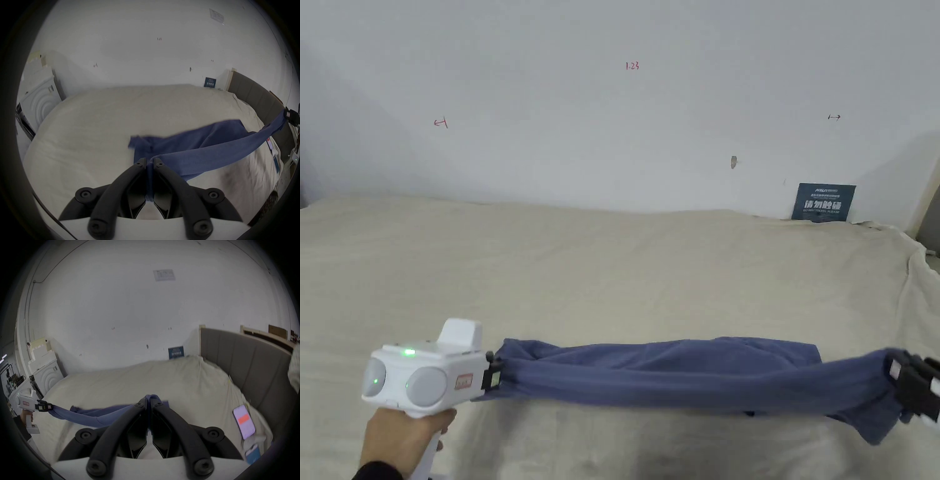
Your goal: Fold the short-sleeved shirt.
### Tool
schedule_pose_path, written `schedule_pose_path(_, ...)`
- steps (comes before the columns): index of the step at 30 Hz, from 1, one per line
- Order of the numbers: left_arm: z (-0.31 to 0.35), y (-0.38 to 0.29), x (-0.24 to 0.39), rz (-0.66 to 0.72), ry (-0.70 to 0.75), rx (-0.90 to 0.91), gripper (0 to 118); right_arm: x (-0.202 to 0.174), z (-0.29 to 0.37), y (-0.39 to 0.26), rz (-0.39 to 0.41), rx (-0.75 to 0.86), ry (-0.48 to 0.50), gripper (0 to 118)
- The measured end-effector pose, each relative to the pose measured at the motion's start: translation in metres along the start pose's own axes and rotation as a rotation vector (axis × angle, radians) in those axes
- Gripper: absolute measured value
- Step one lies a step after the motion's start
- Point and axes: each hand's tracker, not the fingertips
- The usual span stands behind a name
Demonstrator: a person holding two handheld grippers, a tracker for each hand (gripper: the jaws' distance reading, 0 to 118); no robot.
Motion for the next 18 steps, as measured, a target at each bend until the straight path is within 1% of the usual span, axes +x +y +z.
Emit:
schedule_pose_path(3, 0.015, -0.039, 0.001, -0.008, -0.003, -0.031, 5, 0.003, 0.029, -0.036, -0.015, -0.039, -0.010, 1)
schedule_pose_path(5, 0.024, -0.064, 0.001, -0.007, -0.006, -0.061, 5, 0.008, 0.047, -0.061, -0.045, -0.076, -0.016, 1)
schedule_pose_path(9, 0.042, -0.107, 0.004, 0.001, -0.007, -0.107, 5, 0.011, 0.078, -0.103, -0.071, -0.133, -0.033, 1)
schedule_pose_path(13, 0.056, -0.142, 0.007, 0.005, -0.010, -0.137, 5, 0.014, 0.105, -0.139, -0.066, -0.186, -0.054, 1)
schedule_pose_path(18, 0.067, -0.174, 0.000, -0.015, -0.010, -0.162, 5, 0.017, 0.135, -0.169, -0.084, -0.227, -0.069, 1)
